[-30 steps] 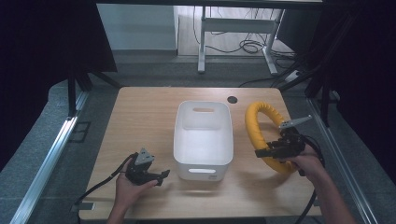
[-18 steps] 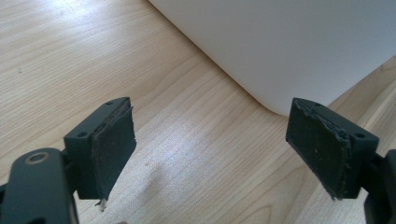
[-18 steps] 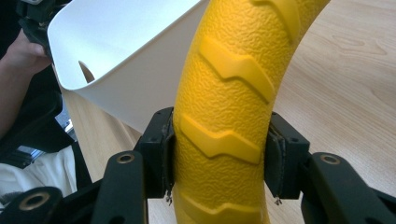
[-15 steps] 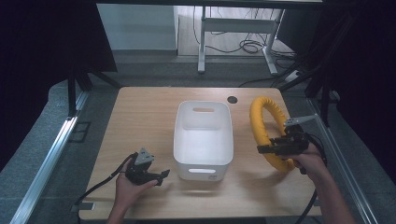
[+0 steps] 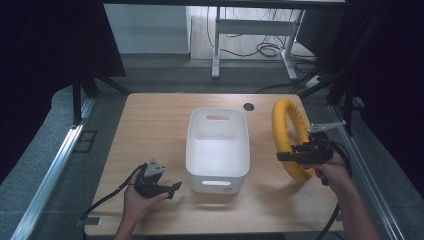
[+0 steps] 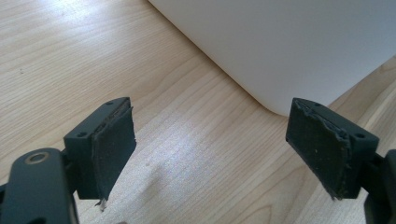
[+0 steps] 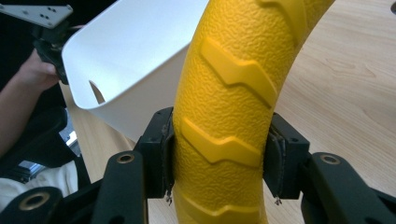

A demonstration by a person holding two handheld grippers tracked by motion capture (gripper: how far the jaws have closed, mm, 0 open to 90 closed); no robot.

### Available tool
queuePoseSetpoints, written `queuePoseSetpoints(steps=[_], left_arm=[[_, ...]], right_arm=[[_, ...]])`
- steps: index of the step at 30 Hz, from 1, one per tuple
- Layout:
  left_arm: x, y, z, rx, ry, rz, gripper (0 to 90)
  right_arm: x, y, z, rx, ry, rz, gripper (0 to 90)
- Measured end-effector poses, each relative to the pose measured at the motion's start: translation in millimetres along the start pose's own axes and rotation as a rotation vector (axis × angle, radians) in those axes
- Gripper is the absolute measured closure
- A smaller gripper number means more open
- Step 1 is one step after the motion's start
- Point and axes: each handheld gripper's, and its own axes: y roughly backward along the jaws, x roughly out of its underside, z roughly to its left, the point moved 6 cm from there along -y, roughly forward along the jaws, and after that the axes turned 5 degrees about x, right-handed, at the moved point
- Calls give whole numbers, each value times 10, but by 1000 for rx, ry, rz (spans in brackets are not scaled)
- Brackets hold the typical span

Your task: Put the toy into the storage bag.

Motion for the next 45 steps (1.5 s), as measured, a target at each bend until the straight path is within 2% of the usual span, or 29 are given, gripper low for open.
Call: queuePoseSetpoints(steps=[10,17,21,29,34,38,41,44,45], left_arm=[[-1,8,3,-1,-2,1,159],[0,2,2,-1,-1,1,159],[0,2,6,-1,-6,4,159],[0,-1,3,0,-3,2,159],[0,-7,0,0,0,0,159],[1,-10,2,0,-2,2,159],[5,-13,0,2,-5,8,159],[3,-8,0,1,-3,5,159],[0,-7,1,0,0,0,159]], right_arm=[[-86,39,16,-13,-13,-72,514],[-179,101,64,-21,-7,-146,514],[-214,115,95,-21,1,-171,513],[-274,81,171,-18,3,-219,512],[-304,67,214,-24,-14,-266,512],[-324,57,253,-9,-20,-313,512],[-362,55,309,12,-35,-378,511],[-377,43,340,26,-35,-396,510],[-390,31,367,32,-32,-418,511]])
